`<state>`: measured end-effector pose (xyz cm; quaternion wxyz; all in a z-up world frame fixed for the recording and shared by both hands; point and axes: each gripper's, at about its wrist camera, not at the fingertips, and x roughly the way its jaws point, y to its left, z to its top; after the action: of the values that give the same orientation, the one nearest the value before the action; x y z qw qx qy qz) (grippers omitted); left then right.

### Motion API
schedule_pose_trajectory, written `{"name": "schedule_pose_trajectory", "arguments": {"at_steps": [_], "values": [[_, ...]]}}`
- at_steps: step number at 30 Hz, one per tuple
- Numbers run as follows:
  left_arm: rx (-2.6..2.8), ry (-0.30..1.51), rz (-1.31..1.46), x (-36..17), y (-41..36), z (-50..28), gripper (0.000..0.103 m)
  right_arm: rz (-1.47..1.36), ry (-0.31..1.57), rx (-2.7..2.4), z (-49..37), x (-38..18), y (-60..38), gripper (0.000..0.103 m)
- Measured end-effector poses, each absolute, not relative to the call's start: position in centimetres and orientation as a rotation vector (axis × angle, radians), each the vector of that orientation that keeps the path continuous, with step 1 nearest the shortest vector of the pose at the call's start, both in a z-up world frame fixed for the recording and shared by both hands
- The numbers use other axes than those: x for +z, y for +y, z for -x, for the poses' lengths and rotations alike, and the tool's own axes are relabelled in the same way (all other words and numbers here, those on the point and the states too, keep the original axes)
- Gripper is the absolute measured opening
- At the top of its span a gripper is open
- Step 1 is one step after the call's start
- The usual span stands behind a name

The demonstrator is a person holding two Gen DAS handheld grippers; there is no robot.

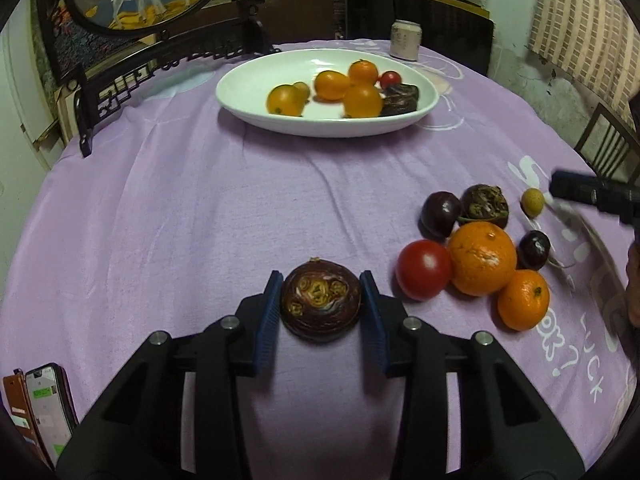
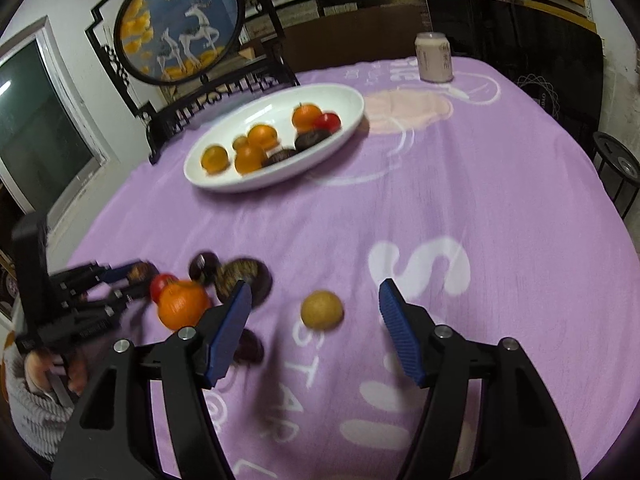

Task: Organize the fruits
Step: 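Grasp a dark mangosteen with the left tool while the right tool grasps a small tan fruit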

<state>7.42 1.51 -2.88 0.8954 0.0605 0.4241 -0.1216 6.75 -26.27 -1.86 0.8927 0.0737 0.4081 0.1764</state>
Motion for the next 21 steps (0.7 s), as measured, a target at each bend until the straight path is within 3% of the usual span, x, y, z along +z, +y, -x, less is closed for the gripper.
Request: {"name": "schedule_pose_trajectory", "arguments": {"at_steps": [10,15,16,21], "values": [[-0.215,0.888,-0.101,-3.1,2.2,-7.8,0.049,-0.074,0.874,0.339,-6.5,-3.1,-25.1,0.067],[-0.21,0.885,-0.125,-3.3,1.8,-7.7,0.052,-0.04,0.878,0.321,-6.7,-3.6,-24.6,0.052],[-0.211,0.886,-0.12,-3.3,1.9,-7.7,0.052,-0.035,0.882,0.321,-6.8,-3.7,-24.5,0.046],[-0.215,0.888,-0.115,-3.3,1.9,-7.7,0.051,-0.006,0.878,0.313,-6.9,-4.0,-24.1,0.041]]}}
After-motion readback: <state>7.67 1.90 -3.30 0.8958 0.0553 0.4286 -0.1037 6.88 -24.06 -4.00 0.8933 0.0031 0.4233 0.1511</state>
